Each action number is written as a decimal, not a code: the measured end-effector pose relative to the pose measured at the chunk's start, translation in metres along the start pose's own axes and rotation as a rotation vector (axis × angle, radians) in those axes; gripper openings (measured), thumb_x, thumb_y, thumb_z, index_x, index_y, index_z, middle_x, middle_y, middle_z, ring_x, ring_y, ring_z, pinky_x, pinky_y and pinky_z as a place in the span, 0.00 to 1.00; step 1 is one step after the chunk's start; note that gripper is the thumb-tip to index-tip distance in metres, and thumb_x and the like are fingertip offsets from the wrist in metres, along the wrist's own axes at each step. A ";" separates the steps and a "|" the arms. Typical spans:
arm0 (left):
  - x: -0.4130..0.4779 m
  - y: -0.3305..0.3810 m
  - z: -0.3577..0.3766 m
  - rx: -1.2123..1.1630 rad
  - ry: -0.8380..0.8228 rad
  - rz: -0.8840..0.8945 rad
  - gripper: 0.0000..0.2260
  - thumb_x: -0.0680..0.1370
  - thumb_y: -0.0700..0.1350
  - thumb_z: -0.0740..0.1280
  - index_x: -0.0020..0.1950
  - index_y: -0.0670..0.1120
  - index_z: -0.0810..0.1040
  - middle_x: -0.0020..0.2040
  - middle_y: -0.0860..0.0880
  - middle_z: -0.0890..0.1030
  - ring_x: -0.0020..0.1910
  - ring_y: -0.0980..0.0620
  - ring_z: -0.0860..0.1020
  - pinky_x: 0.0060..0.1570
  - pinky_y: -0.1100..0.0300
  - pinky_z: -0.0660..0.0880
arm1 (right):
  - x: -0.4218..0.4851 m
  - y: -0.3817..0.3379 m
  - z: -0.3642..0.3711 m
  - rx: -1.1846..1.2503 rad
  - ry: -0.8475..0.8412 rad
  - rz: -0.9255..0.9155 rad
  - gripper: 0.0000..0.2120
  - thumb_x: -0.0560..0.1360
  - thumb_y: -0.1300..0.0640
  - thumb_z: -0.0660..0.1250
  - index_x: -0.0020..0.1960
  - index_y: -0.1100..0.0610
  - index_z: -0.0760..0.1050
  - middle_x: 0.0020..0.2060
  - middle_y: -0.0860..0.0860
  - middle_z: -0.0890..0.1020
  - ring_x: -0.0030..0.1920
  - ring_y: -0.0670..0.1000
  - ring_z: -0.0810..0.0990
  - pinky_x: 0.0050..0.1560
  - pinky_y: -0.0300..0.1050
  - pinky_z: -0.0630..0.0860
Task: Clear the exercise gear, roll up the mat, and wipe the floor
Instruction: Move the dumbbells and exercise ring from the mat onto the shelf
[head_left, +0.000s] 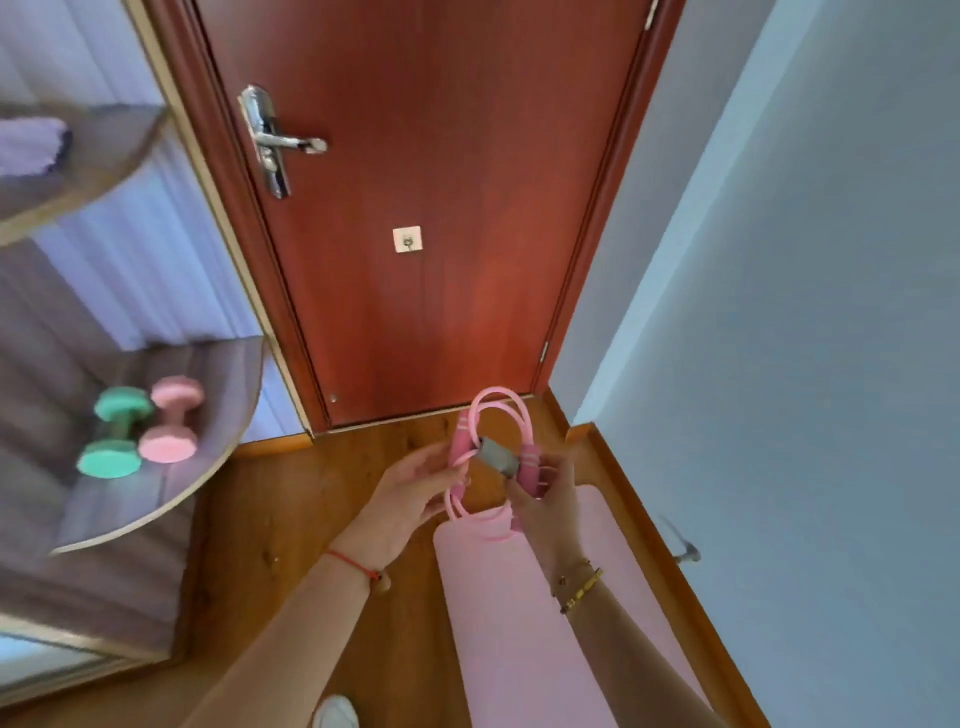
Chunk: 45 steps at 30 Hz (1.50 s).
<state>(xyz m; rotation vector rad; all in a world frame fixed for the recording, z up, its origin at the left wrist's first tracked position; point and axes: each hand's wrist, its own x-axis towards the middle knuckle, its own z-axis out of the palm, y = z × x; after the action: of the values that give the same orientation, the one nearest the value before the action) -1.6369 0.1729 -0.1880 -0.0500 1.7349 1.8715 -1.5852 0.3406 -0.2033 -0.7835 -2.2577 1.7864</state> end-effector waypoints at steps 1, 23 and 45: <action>0.001 0.004 -0.024 -0.008 0.042 -0.001 0.16 0.78 0.49 0.71 0.64 0.49 0.80 0.56 0.45 0.84 0.59 0.44 0.81 0.61 0.53 0.78 | 0.004 -0.008 0.025 -0.017 -0.036 0.002 0.14 0.75 0.59 0.71 0.56 0.58 0.68 0.44 0.54 0.79 0.38 0.51 0.82 0.30 0.36 0.79; 0.076 -0.005 -0.434 -0.304 0.596 0.036 0.11 0.79 0.44 0.69 0.61 0.45 0.81 0.53 0.43 0.85 0.54 0.45 0.83 0.51 0.56 0.81 | 0.114 -0.063 0.488 -0.369 -0.577 -0.135 0.15 0.72 0.59 0.74 0.53 0.59 0.70 0.39 0.50 0.80 0.35 0.49 0.81 0.30 0.35 0.76; 0.318 0.004 -0.565 -0.215 0.700 -0.105 0.13 0.78 0.25 0.60 0.58 0.36 0.78 0.43 0.42 0.84 0.32 0.53 0.83 0.34 0.62 0.82 | 0.301 -0.047 0.669 -0.245 -0.710 -0.031 0.26 0.78 0.37 0.60 0.49 0.61 0.77 0.39 0.56 0.85 0.35 0.57 0.85 0.40 0.52 0.84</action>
<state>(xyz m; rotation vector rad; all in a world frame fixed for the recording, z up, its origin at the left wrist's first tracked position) -2.1015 -0.2275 -0.3990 -0.9597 1.8853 2.0948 -2.1440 -0.0946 -0.4010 -0.1260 -2.9341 2.0223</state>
